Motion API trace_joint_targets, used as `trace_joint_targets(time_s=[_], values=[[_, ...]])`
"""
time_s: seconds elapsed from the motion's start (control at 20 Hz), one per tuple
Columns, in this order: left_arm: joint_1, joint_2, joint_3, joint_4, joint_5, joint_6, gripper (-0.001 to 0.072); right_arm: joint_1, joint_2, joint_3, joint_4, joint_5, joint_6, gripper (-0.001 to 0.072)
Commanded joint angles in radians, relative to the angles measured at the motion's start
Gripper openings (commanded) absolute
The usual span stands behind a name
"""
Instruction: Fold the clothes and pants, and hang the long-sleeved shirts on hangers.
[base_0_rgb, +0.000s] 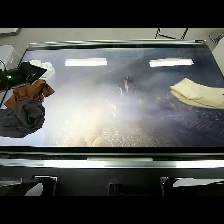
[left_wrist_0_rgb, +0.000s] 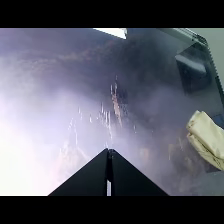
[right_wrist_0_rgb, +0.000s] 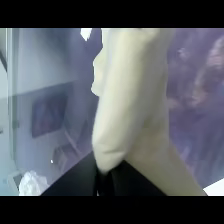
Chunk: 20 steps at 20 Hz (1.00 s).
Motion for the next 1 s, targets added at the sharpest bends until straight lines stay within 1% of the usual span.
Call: trace_joint_targets(time_s=[0.0, 0.15, 0.2, 0.3, 0.45, 0.55, 0.65, 0.85, 0.95], values=[[0.000, 0.000, 0.000, 0.000, 0.000, -0.005, 0.0027, -0.167, 0.014, 0.000, -0.122, 0.101, 0.075, 0.0032], [-0.001, 0.000, 0.000, 0.000, 0.000, -0.007, 0.0027, -0.183, 0.031, -0.003, -0.366, 0.171, 0.112, 0.0033], [-0.001, 0.000, 0.000, -0.001, 0.000, -0.007, 0.0026, -0.182, 0.045, -0.023, -0.450, 0.174, 0.148, 0.0033], [-0.001, 0.000, 0.000, -0.001, -0.001, -0.007, 0.0026, -0.182, 0.101, -0.124, -0.598, 0.142, 0.181, 0.0033], [-0.001, 0.000, 0.000, -0.001, -0.002, -0.007, 0.0027, -0.185, 0.204, -0.344, -0.748, 0.050, 0.203, 0.0034], [-0.001, 0.000, 0.000, -0.001, -0.009, -0.006, 0.0027, -0.185, 0.251, -0.475, -0.771, -0.016, 0.205, 0.0034], [-0.001, 0.000, 0.000, -0.001, -0.012, -0.007, 0.0027, -0.185, 0.274, -0.550, -0.774, -0.037, 0.205, 0.0035], [-0.001, 0.000, 0.000, -0.001, -0.012, -0.006, 0.0027, -0.185, 0.304, -0.576, -0.863, -0.034, 0.194, 0.0035], [-0.001, 0.000, 0.000, 0.000, -0.012, -0.006, 0.0027, -0.185, 0.308, -0.576, -0.876, -0.037, 0.198, 0.0035]])
